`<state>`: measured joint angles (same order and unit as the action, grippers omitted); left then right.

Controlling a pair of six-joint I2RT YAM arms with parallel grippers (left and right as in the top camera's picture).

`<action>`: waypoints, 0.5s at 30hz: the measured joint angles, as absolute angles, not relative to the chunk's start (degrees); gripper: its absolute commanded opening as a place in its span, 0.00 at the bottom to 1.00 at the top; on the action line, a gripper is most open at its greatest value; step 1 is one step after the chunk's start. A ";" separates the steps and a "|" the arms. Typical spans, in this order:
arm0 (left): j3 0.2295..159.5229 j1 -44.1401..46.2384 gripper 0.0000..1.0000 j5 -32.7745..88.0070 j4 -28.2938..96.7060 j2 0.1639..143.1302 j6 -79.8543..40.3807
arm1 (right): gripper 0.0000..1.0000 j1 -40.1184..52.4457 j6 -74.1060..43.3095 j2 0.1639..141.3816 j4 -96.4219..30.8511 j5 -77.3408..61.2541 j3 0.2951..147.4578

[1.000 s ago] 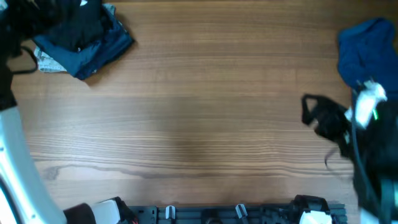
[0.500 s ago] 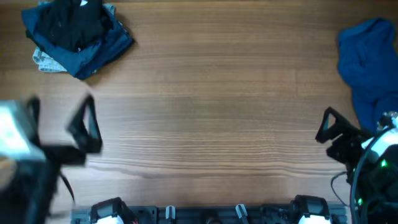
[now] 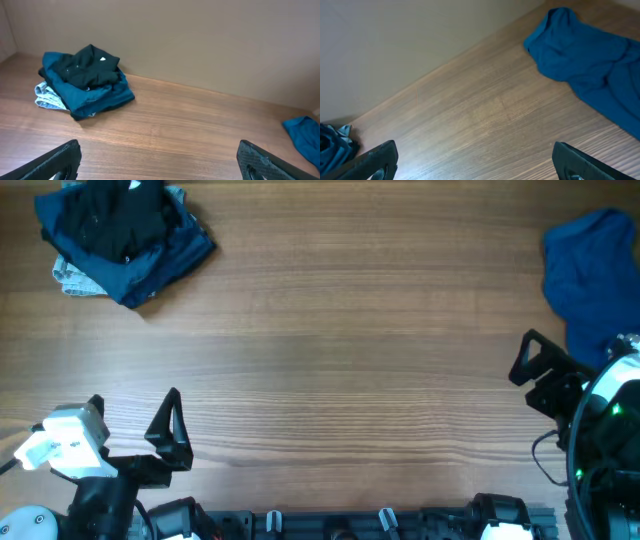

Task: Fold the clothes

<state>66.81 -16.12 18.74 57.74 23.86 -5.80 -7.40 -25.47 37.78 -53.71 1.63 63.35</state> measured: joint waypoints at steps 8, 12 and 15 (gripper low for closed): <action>66.81 -16.12 1.00 18.70 58.11 23.86 -5.80 | 1.00 -7.40 -25.78 39.33 -53.71 1.61 63.35; 66.81 -16.12 1.00 18.70 58.11 23.86 -5.80 | 1.00 -7.40 -28.84 39.33 -54.11 1.61 63.35; 66.81 -16.12 1.00 18.70 58.13 23.86 -5.80 | 1.00 -7.40 -35.00 39.33 -57.06 1.21 63.33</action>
